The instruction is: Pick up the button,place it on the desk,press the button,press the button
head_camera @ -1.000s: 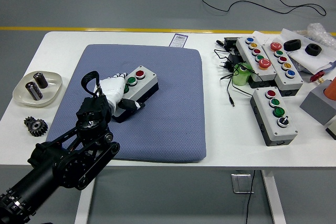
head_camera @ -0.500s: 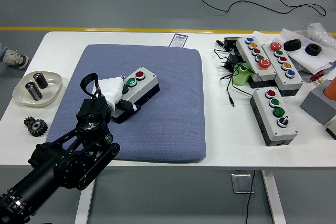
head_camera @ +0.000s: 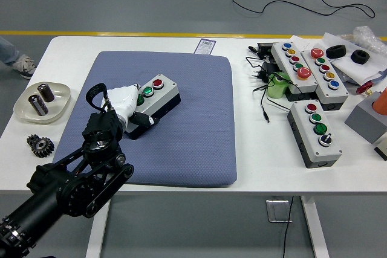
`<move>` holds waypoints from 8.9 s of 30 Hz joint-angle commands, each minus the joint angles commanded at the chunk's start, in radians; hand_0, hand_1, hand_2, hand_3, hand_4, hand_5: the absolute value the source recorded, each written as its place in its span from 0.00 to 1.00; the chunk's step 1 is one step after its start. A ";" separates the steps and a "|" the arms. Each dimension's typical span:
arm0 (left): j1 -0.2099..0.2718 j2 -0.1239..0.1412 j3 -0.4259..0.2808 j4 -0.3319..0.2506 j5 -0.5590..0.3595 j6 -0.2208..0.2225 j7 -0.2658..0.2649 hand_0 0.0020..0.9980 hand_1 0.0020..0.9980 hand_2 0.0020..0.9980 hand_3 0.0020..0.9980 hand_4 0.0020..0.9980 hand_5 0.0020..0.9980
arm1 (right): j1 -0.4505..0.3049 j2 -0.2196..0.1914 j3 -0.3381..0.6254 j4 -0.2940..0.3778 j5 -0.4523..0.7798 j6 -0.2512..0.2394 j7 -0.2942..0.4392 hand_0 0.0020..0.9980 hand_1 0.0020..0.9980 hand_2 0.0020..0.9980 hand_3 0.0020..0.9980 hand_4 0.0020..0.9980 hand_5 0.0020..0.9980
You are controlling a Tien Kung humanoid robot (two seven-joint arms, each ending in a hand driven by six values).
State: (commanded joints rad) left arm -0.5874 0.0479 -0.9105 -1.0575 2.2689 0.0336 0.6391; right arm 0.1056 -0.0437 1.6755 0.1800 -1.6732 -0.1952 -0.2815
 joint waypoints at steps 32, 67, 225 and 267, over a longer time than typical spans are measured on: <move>-0.122 0.328 0.269 -0.131 -0.085 -0.034 -0.662 0.02 0.00 0.00 0.24 0.58 0.00 | 0.008 0.006 -0.004 0.000 0.003 0.001 -0.002 0.65 0.65 0.68 0.59 0.44 0.30; -0.021 0.347 0.014 -0.237 -0.123 -0.328 -0.650 1.00 1.00 1.00 1.00 1.00 0.64 | 0.010 0.007 -0.002 0.000 -0.008 0.004 -0.006 0.65 0.65 0.68 0.59 0.44 0.30; 0.342 0.171 -0.393 -0.321 -1.352 0.069 -0.639 0.85 0.90 0.94 0.90 0.60 1.00 | 0.008 0.009 -0.014 0.000 0.001 0.007 -0.002 0.65 0.65 0.68 0.59 0.44 0.31; 0.407 0.160 -0.438 -0.357 -1.202 -0.004 -0.610 0.83 0.88 0.92 0.88 0.60 1.00 | -0.011 0.006 -0.017 0.000 -0.028 0.010 -0.010 0.65 0.65 0.68 0.59 0.43 0.31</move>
State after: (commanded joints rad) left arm -0.1805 0.2084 -1.3488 -1.4146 1.0667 0.0298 0.0290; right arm 0.0949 -0.0379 1.6585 0.1800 -1.7011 -0.1856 -0.2919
